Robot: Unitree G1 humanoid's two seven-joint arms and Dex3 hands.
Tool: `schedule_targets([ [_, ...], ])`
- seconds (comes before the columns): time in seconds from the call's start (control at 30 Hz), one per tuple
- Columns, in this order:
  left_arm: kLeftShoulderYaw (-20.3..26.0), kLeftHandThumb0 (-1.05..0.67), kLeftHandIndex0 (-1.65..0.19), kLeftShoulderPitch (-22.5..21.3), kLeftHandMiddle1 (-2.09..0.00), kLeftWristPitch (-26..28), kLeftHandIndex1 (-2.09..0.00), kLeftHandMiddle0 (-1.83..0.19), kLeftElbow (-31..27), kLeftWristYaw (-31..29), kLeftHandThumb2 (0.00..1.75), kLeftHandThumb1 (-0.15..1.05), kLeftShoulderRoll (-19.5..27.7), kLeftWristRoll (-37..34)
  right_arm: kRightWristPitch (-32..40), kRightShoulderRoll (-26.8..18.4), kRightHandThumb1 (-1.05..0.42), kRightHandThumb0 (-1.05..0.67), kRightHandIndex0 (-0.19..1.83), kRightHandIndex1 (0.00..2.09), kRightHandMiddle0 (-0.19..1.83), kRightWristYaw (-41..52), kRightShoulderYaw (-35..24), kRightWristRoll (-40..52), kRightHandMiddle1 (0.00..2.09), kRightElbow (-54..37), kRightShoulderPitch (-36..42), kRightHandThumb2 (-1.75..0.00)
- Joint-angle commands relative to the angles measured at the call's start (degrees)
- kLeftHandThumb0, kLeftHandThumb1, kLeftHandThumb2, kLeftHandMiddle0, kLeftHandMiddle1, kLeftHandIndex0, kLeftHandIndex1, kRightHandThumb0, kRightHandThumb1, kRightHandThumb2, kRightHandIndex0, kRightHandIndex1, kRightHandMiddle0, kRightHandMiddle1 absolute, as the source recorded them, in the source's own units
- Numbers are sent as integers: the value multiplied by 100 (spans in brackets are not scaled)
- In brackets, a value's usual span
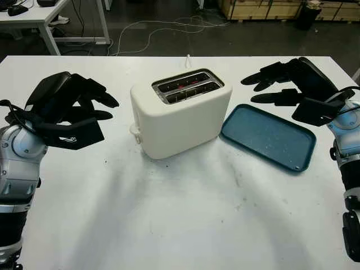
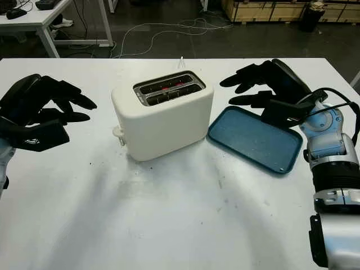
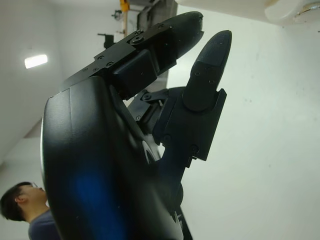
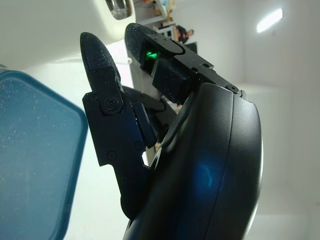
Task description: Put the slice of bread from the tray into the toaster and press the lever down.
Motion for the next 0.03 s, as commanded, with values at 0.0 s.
schedule_targets([
  [0.0,-79,-46,-115,-137,-105,47,-20,-88,-7,-67,0,77,78,60,66,-72,-86,-53,82,70,103,-11,24,-26,1,-38,-28,0],
])
